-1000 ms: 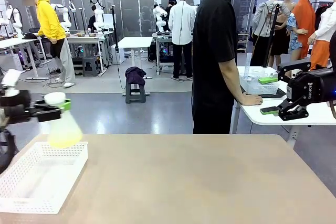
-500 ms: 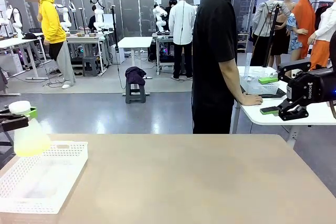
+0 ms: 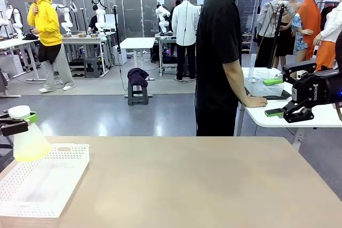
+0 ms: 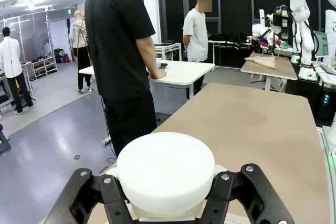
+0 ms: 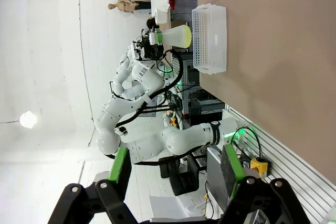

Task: Prepare the solutions needed for the experiment.
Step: When the human places the Big flask in the center of the table, pick up the Big flask and place it in the left Organizing basket.

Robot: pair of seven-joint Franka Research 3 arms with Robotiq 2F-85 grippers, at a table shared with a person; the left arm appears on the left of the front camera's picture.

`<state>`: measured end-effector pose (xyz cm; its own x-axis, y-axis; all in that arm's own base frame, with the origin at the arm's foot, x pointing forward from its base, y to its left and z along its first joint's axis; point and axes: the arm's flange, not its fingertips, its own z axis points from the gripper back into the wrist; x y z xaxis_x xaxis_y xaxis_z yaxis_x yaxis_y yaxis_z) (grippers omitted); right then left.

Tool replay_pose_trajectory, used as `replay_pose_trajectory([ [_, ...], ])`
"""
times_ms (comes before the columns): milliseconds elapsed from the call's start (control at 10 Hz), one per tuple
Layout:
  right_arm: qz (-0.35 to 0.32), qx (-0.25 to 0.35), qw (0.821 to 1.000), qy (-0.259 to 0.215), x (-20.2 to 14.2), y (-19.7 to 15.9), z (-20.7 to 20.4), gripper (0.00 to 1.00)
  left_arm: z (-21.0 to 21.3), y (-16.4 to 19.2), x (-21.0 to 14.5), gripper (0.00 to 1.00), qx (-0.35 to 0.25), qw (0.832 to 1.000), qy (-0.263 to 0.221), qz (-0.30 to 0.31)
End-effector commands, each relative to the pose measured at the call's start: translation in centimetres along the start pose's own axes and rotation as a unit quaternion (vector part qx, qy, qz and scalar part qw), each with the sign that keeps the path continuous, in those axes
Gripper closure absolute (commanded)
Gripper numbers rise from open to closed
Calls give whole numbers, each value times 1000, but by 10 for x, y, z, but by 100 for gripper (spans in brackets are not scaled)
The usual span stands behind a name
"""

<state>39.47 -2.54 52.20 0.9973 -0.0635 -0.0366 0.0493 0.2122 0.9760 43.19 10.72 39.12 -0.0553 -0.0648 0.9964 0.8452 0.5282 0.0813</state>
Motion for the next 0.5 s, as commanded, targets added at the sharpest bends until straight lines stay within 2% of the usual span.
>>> replay_pose_trajectory([
  [0,5,7,1000,0,-1,2,-1,13,-1,-1,7,97,0,1000,-1,-6],
  [100,5,7,1000,0,-1,2,-1,13,0,0,0,78,0,1000,0,0],
  [400,5,7,1000,0,-1,2,-1,13,-23,6,-22,78,-47,999,4,25],
])
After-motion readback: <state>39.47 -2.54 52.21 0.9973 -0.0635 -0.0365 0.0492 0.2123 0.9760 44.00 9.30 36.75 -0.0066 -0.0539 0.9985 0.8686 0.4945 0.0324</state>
